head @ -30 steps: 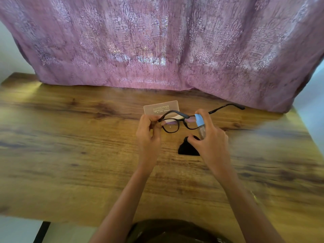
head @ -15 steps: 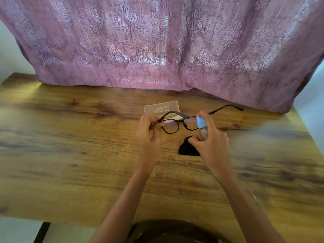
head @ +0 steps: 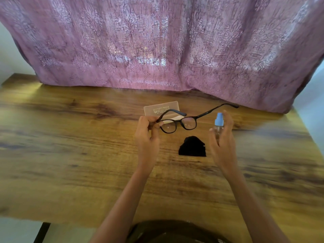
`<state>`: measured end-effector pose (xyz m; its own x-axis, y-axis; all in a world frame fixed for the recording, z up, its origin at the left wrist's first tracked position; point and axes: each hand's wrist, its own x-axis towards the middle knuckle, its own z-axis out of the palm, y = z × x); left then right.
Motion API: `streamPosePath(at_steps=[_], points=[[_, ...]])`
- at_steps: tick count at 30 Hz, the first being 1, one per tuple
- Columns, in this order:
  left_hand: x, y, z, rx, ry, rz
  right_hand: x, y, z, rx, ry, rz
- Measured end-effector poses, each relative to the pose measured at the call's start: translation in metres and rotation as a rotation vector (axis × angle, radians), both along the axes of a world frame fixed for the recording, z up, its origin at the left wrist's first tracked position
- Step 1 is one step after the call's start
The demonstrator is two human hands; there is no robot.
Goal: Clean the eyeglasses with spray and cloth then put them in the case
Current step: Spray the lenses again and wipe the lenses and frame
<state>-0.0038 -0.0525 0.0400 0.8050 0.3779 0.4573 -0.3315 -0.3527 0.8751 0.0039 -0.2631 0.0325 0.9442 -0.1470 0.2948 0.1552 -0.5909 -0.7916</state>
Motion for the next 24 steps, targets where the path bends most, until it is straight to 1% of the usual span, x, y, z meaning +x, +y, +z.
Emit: streamPosePath(at_steps=[2,5,8,15,24], points=[[0.0,0.001,0.0,0.006,-0.002,0.011,0.009,-0.009,-0.01,0.048,0.088,-0.014],[0.0,0.001,-0.001,0.006,0.0,0.004,0.02,-0.021,-0.024,0.046,0.218,-0.076],[-0.001,0.001,-0.002,0.019,0.003,-0.004,0.025,-0.025,-0.032,0.07,0.233,-0.104],[-0.003,-0.001,-0.002,0.012,0.002,-0.017,0.03,-0.024,-0.032,0.009,0.259,-0.099],[-0.002,0.0,-0.004,0.017,0.003,-0.021,0.026,-0.024,-0.029,-0.008,0.294,-0.113]])
